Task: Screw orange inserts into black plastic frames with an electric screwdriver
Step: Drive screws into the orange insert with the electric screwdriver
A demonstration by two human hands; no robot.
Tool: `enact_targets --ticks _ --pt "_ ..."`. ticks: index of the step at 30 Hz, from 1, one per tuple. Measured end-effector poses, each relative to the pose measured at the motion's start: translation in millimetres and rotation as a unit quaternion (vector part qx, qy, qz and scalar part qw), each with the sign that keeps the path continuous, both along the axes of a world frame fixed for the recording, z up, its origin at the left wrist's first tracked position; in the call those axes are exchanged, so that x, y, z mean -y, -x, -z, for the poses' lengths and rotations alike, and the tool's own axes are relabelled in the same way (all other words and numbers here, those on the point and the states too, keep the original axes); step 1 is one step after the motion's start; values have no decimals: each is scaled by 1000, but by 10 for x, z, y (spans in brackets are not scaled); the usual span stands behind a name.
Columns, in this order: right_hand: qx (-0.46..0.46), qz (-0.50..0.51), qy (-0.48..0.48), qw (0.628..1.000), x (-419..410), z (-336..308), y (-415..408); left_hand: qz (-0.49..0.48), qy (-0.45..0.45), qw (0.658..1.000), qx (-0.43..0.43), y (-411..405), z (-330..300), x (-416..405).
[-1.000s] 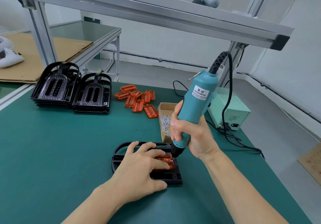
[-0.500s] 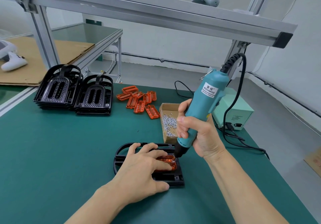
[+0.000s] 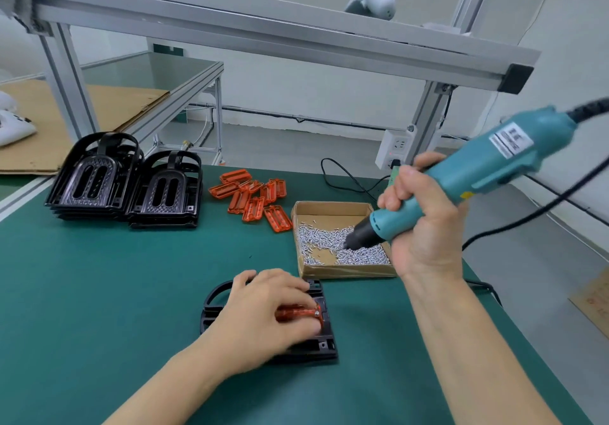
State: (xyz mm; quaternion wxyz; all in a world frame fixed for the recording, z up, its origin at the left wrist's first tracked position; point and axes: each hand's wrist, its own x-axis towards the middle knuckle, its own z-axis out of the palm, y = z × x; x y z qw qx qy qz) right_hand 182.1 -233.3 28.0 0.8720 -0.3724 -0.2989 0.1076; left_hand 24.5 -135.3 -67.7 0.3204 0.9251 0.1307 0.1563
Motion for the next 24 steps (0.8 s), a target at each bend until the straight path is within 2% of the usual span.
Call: enact_targets --ticks 2,4,7,10,14,19,24 --pt "-22 39 -16 999 54 66 -7 -45 40 994 86 -139 -97 -116" --pt "-41 65 -24 997 99 123 -8 -97 43 989 104 -335 -212 -253" --pt "-59 94 -32 993 143 179 -18 -124 -38 991 23 -678 -286 -425" --pt "-60 106 -31 992 153 203 -22 -87 -130 985 -67 -961 -221 -486" --pt "-58 102 -30 993 137 210 -27 -53 -202 967 -149 -1147 -141 -484" --pt "-65 90 -32 993 115 220 -26 -54 -283 936 -200 -1250 -144 -460" --pt "-72 85 -32 993 99 230 -4 -73 -321 921 -206 -1281 -119 -443"
